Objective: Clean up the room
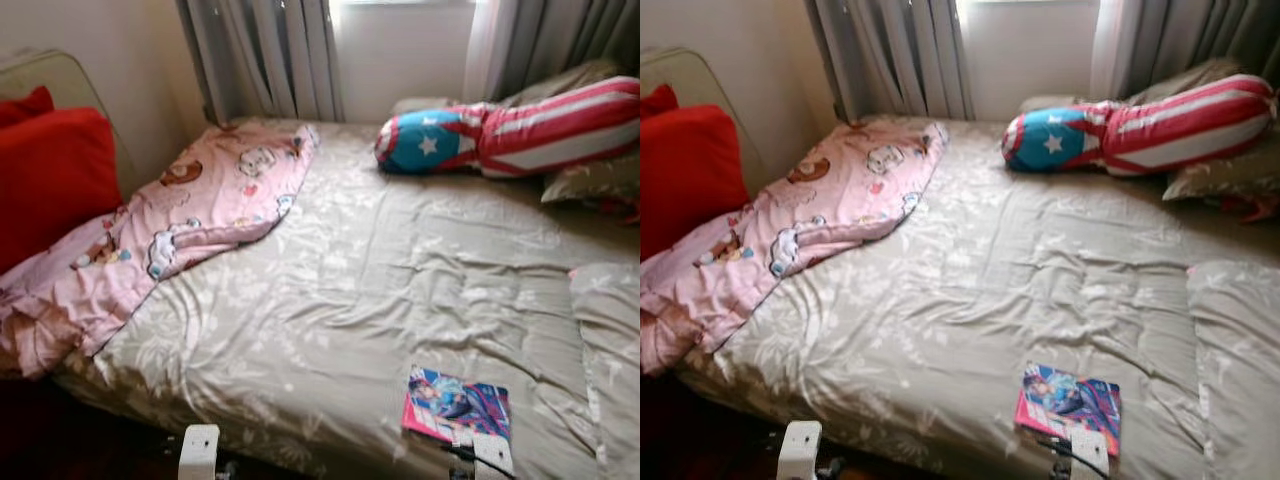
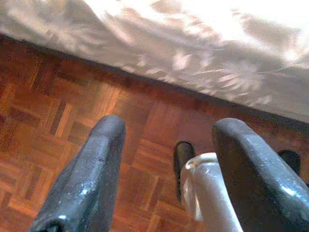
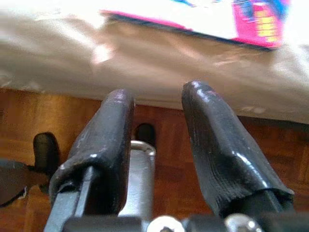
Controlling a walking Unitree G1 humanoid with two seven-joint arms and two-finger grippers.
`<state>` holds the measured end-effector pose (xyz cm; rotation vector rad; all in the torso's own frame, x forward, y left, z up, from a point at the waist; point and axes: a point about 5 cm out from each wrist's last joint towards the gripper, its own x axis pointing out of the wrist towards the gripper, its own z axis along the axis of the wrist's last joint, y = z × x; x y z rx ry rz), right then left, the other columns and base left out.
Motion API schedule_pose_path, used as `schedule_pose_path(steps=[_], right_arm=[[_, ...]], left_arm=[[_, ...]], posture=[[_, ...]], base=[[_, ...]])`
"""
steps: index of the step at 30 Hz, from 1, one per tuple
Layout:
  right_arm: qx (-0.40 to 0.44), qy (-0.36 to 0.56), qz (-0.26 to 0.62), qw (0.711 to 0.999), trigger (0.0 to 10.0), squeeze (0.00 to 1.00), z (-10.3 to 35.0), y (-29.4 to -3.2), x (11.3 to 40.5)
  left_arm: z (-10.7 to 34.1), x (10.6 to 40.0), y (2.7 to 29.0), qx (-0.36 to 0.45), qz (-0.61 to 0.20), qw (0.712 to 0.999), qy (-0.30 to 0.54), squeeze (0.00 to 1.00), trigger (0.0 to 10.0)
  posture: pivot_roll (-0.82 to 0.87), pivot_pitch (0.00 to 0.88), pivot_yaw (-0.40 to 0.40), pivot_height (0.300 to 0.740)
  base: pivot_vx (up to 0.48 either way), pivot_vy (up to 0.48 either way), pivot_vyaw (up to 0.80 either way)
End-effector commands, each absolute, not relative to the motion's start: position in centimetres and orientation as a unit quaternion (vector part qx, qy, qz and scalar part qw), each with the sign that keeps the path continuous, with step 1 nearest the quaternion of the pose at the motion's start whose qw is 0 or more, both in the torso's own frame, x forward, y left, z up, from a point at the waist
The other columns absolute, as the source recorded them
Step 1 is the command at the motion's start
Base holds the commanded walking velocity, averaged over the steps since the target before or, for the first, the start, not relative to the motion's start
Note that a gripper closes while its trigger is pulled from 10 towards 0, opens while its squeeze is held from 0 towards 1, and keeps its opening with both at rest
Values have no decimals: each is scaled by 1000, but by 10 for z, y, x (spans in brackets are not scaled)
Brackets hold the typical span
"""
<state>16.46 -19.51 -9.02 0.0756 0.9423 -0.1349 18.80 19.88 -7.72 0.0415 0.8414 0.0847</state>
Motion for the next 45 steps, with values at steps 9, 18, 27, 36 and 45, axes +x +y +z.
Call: schedule_pose_path(steps=[9, 18, 27, 36, 45], right_arm=[[42, 449, -60, 891, 10000, 0, -88, -196, 168], [43, 443, -51, 894, 10000, 0, -83, -186, 184], [45, 445, -51, 893, 10000, 0, -85, -186, 181], [45, 447, -51, 892, 10000, 0, -85, -186, 181], [42, 449, -48, 891, 10000, 0, -85, -187, 180]], left_arm=[[-79, 182, 208, 24, 52, 905, 422, 0, 10000], [-79, 183, 209, 23, 53, 903, 425, 0, 10000], [-80, 182, 208, 22, 53, 902, 428, 0, 10000], [-80, 183, 202, 22, 50, 902, 428, 0, 10000], [-80, 183, 203, 22, 53, 903, 426, 0, 10000]], posture=[[-29, 89, 21, 740], [-11, 96, 19, 740], [-1, 99, 13, 740], [3, 106, 10, 740], [-7, 121, 7, 740]], base=[[0, 480, 0], [0, 480, 0], [0, 480, 0], [0, 480, 0], [0, 185, 0]])
